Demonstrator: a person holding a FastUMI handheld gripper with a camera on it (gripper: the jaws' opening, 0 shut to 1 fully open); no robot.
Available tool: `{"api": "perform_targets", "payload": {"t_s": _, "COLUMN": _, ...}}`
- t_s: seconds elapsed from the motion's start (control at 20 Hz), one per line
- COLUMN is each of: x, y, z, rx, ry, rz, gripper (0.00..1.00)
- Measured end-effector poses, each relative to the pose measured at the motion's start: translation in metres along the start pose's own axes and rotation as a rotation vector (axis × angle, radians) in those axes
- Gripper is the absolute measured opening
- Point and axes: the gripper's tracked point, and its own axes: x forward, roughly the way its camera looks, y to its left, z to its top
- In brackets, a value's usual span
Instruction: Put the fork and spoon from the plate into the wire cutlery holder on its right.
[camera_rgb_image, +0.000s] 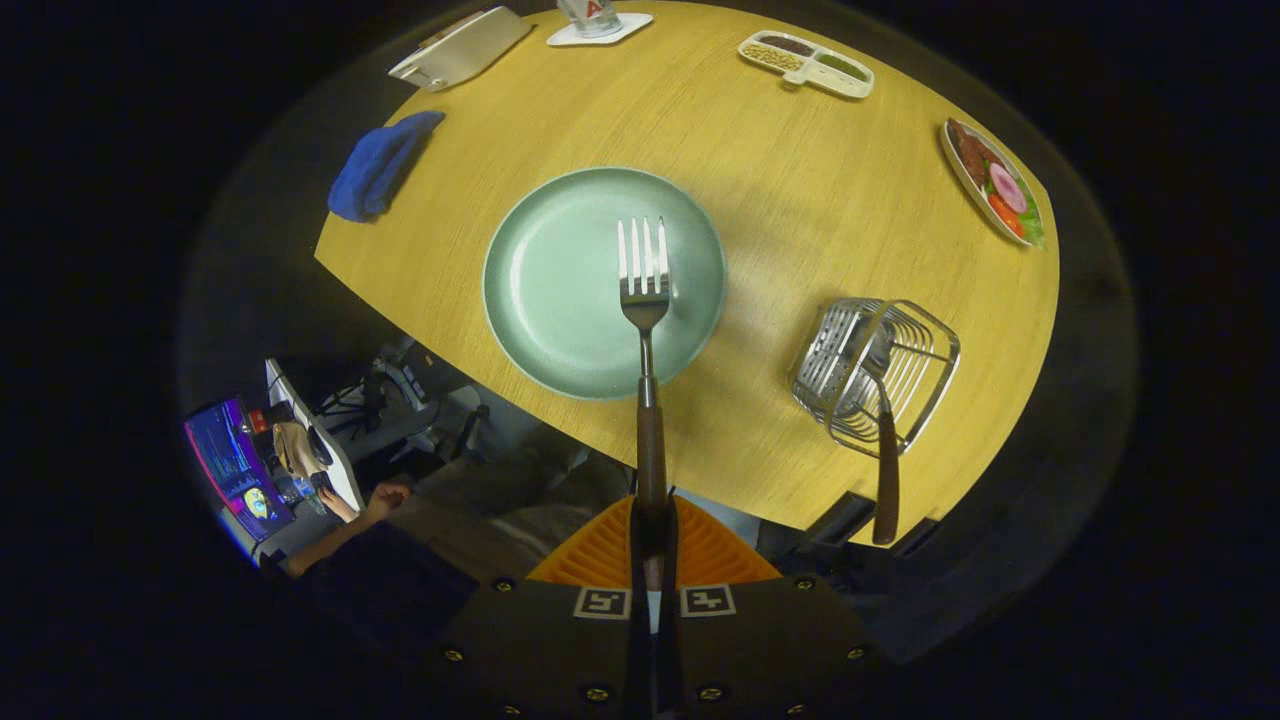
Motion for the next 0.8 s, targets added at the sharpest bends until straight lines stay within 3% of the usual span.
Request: {"api": "perform_targets", "payload": {"t_s": 0.8, "x": -0.023, "y": -0.081, "z": -0.056, "rx": 0.261, "ry": 0.091, "rz": 0.028, "gripper": 0.04}}
